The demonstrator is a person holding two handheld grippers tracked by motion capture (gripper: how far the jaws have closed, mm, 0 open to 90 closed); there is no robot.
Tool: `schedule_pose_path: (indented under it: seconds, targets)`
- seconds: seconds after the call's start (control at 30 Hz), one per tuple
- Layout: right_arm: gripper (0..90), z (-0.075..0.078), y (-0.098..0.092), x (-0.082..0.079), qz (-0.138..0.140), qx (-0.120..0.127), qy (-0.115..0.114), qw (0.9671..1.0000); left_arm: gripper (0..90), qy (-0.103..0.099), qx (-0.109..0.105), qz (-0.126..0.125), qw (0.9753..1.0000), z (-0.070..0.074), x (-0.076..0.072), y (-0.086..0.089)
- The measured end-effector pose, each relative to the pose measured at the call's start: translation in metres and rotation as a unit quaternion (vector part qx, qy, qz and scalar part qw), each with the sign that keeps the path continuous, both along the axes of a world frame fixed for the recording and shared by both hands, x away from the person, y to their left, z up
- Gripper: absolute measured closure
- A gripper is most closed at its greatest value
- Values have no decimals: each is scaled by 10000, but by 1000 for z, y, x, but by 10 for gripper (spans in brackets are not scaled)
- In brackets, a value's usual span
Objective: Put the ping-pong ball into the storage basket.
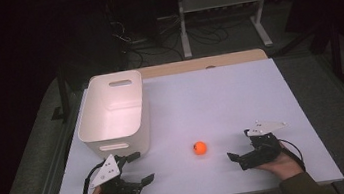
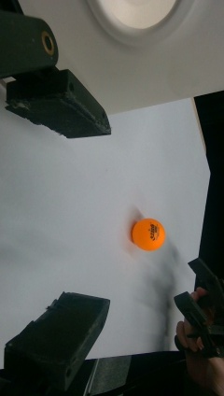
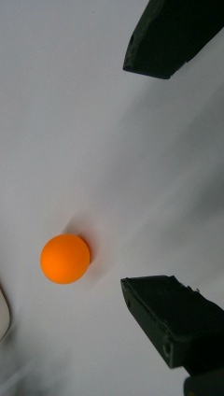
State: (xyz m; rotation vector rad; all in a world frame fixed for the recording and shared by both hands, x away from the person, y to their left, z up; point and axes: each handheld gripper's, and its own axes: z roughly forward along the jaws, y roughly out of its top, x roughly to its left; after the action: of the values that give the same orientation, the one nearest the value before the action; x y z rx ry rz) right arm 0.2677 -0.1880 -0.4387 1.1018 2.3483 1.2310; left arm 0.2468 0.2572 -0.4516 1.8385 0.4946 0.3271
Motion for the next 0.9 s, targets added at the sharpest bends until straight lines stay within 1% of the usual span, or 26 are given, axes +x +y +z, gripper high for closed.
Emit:
schedule_pose_path:
  seconds: [0.17, 0.33, 0.47, 0.67, 0.9]
  targets:
    - [0, 1, 2, 1, 44, -18, 21, 10000, 140, 4, 7, -1, 10000, 0, 0, 0]
    - [0, 3, 4, 1, 85, -30, -10, 10000, 141, 14, 51, 8, 10000, 0, 0, -1]
    - [0, 4, 6, 1, 113, -41, -32, 9999, 140, 22, 30, 10, 10000, 0, 0, -1]
    - [0, 4, 7, 3, 125, -22, -28, 9999, 140, 9, 32, 9, 10000, 0, 0, -1]
    - [0, 4, 9, 5, 109, -58, -11, 9999, 140, 17, 32, 15, 10000, 0, 0, -1]
